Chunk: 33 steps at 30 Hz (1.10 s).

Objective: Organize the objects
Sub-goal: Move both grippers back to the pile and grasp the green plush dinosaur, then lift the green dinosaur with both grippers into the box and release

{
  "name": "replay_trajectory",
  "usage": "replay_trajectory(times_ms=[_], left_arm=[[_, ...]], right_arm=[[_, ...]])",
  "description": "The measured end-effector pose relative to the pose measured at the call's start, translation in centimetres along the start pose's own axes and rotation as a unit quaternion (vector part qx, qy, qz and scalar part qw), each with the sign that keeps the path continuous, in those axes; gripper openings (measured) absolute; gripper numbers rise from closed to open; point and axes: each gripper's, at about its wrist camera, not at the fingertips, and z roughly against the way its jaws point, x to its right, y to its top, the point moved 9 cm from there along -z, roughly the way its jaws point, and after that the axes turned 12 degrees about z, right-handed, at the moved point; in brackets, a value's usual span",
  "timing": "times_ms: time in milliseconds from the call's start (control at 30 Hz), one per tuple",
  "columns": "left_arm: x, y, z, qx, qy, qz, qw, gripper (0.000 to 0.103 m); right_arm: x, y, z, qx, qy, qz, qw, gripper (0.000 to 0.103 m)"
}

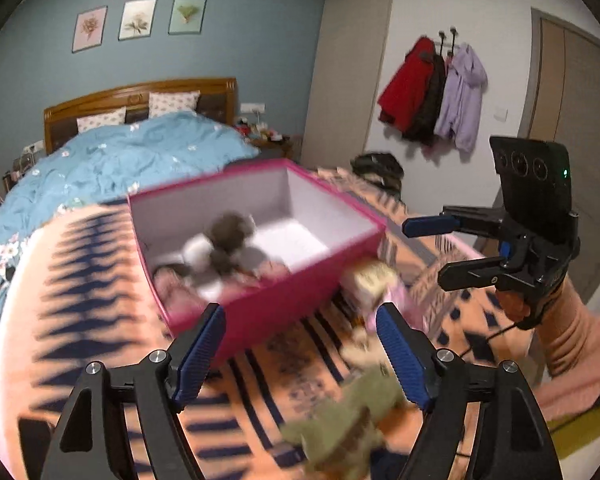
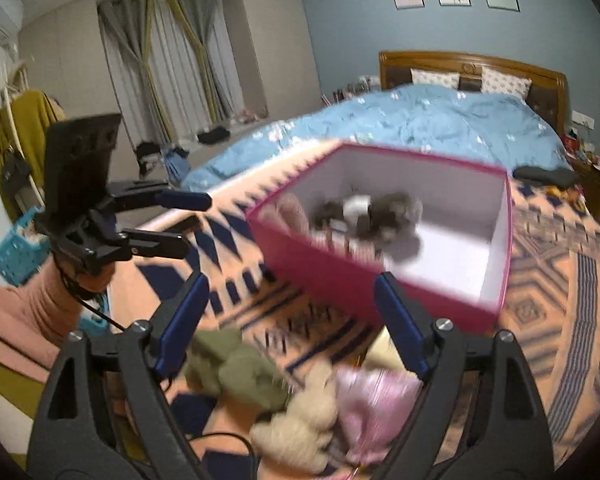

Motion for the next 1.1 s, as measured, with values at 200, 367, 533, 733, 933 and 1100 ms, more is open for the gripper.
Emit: replay_trajectory(times_ms=[200,367,533,733,933,1100], left_arm=[[0.6,-5.9,-1.2,-0.055,0.003,0.005,0.9985,0.079],[0.4,-8.4,-1.2,-0.074,-0.004,0.033,0.9967,0.079],[-0.2,-10.5,-1.7,-0.089,-0.001,0.06,0.9942,0.079],[-1.1,-12.5,-2.7,-0.116,0.008,0.091,0.989,0.073],[-0.8,-12.5,-3.4,-0.121,0.001,0.109,0.9867,0.05],[-0.6,-11.5,-3.5,-0.113,0.001,0.112,0.9872,0.05]], right_arm=[[-1.7,-4.7,-2.4,-0.039,0.034,-0.042,0.998,0.085],[-2.3,-6.3,-4.2,-0.055,0.051,-0.059,0.995,0.085],[-3.2,-7.8,-6.0,-0.078,0.054,-0.063,0.994,0.08],[-3.9,-8.8,-7.5,-0.099,0.058,-0.062,0.992,0.068],[-3.9,-8.8,-8.0,-0.099,0.049,-0.058,0.992,0.063],[-3.8,-8.6,-7.8,-0.097,0.039,-0.062,0.993,0.06]])
